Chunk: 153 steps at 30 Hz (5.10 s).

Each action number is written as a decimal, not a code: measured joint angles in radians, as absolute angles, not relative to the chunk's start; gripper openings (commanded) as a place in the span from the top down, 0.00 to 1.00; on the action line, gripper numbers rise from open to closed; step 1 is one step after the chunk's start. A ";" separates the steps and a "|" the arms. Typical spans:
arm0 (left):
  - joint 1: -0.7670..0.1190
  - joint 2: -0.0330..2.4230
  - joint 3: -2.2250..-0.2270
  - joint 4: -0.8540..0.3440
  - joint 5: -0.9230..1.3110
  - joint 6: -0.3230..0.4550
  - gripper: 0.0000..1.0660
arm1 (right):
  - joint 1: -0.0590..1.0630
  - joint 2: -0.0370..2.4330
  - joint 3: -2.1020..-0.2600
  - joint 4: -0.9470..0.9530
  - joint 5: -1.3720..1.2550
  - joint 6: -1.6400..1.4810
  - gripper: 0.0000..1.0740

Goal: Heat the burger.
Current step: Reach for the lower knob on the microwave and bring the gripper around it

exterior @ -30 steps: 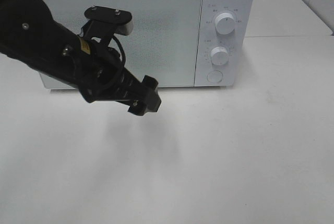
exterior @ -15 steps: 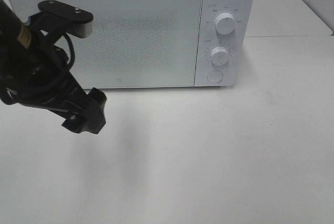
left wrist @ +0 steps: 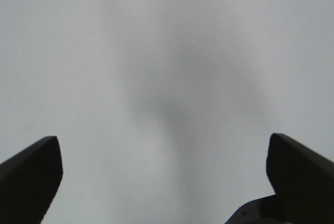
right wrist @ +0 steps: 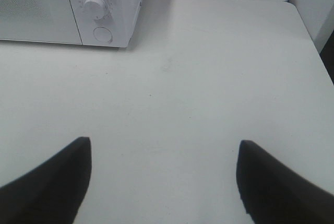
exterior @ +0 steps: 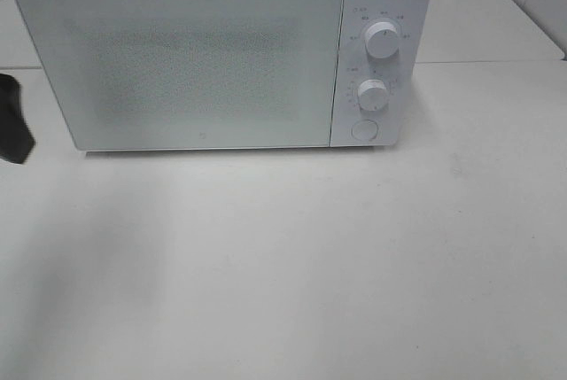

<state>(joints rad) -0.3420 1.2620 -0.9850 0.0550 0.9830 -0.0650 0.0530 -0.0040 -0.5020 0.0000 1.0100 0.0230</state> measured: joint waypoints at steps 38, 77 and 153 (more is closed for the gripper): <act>0.047 0.405 -0.544 -0.113 1.028 0.050 0.06 | 0.053 -0.004 -0.502 0.000 1.010 0.023 0.29; 0.047 -0.005 -0.521 -0.092 1.069 0.021 0.06 | 0.053 -0.004 -0.500 0.000 1.010 0.023 0.29; 0.047 -0.005 -0.521 -0.089 1.069 0.021 0.06 | 0.053 0.979 -0.448 -0.008 -0.187 0.023 0.30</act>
<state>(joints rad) 0.0470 -0.0050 -0.5210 -0.0890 1.0690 0.0210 0.0530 0.9790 -0.4480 -0.0080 -0.1870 0.0230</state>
